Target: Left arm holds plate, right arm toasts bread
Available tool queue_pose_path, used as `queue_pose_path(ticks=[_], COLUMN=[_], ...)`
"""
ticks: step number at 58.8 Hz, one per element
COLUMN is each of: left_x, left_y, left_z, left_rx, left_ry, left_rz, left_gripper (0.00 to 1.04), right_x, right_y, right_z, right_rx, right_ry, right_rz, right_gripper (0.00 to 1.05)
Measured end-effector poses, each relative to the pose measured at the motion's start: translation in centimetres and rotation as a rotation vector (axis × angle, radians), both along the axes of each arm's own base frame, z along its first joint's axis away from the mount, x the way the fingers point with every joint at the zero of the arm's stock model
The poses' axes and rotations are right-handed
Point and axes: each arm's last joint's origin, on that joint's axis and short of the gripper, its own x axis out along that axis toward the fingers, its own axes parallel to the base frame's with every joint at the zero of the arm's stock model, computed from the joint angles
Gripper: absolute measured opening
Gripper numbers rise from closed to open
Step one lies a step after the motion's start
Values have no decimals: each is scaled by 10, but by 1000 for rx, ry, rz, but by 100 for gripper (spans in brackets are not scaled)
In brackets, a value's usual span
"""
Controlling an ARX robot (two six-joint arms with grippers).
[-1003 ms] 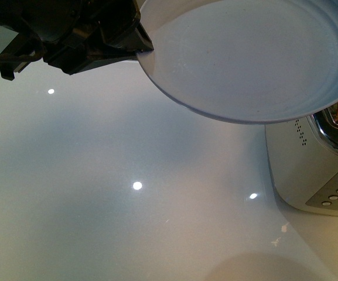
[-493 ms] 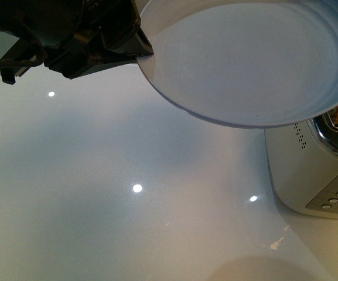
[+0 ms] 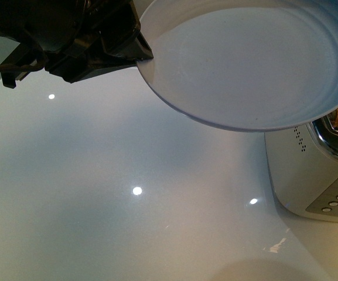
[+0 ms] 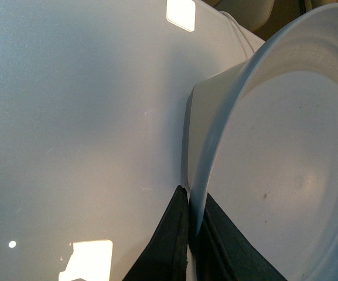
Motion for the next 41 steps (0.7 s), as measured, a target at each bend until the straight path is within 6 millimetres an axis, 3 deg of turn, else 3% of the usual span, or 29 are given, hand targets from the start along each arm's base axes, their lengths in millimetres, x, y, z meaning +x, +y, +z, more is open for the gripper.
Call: queue_pose_path(ticks=[41], left_x=[0], left_y=[0], left_z=[0], left_rx=[-1], left_ry=[-1], left_rz=[-1], left_gripper=[3], right_x=[-7], right_y=[0], right_z=[0], right_rx=[0], right_ry=[-21], right_rz=[-3], right_gripper=[2])
